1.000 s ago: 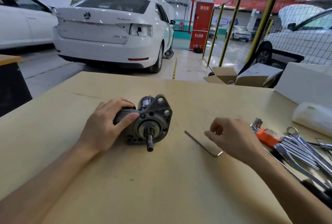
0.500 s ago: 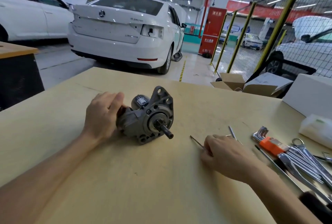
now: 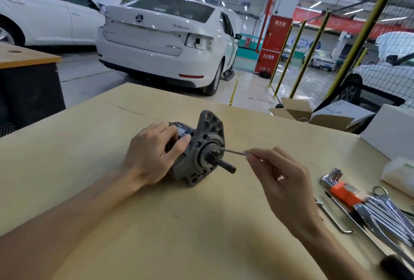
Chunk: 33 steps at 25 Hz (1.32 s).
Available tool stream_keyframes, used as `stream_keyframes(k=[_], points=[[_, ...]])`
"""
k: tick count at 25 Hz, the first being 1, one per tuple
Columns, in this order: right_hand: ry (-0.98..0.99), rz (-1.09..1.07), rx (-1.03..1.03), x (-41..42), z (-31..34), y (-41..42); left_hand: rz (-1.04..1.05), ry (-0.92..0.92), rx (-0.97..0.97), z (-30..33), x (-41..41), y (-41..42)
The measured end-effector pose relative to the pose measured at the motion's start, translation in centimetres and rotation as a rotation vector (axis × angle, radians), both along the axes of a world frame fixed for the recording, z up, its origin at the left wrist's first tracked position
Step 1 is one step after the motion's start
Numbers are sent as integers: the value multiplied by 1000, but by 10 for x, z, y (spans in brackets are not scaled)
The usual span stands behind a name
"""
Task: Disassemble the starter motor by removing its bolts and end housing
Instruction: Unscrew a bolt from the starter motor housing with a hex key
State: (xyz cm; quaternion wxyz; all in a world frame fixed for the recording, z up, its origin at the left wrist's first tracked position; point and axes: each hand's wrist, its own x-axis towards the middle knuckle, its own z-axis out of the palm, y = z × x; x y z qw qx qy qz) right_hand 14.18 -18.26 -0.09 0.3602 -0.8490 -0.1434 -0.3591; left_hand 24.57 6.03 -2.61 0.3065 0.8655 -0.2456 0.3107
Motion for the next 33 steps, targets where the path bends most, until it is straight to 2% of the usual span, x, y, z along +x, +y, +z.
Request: stream_keyframes(k=[3,11,14,17,22,24,27,29,31,33], points=[[-39,6,2,-3,1,10,-50,-119,54,6,-13,-2],[17,4,64,-1,2,19,-23,-275,-144,14,-20,-16],[28,-1,60,2,1,15,-86,-264,-166,15,-20,-18],[46,-20,67,6,-2,11,-135,-146,-172,15,-23,-20],[127,-51,30,14,-8,2,-210,174,-23,15,-25,-23],[135,-97,-70,15,-7,-1,-171,226,-7,21,-25,-22],[-2,-301,-197,17,-3,-9,-99,209,89,38,-18,-34],[-55,-316,-86,15,3,-13,-103,309,160,45,-9,-43],[-61,-203,57,12,10,-10,-123,470,263,45,-2,-47],[-33,-80,181,11,16,-1,-138,509,329,42,-1,-45]])
